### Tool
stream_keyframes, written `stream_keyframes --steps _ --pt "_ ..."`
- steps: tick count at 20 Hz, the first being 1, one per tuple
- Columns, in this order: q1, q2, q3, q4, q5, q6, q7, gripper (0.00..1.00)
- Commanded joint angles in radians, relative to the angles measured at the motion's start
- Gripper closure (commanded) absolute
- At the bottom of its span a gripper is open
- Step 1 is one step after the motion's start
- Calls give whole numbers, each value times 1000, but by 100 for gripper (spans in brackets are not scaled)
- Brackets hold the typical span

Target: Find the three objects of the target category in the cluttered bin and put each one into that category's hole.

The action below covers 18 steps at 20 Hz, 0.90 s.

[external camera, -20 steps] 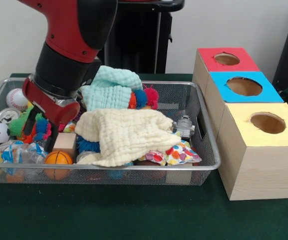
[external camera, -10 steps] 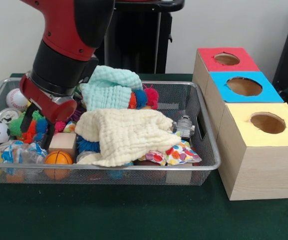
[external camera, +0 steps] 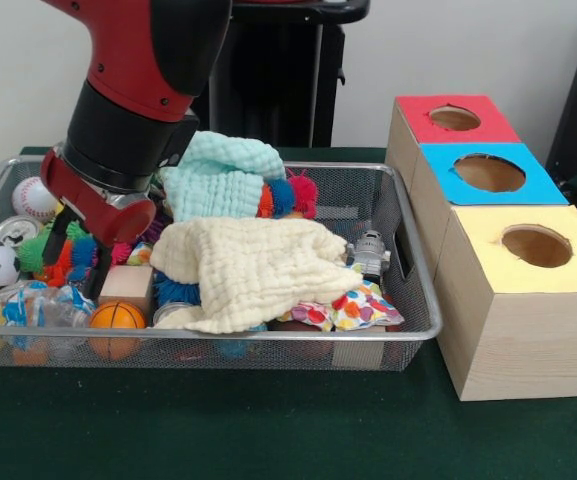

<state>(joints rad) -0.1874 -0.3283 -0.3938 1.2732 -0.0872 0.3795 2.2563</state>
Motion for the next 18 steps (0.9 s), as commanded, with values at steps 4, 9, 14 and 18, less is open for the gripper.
stream_keyframes --steps 4,9,14,18 --pt "15 17 44 81 43 -13 177 0" --pt "28 14 34 83 51 1 190 0" --pt "30 22 36 76 56 -11 192 0" --pt "27 41 32 62 51 -38 188 0"
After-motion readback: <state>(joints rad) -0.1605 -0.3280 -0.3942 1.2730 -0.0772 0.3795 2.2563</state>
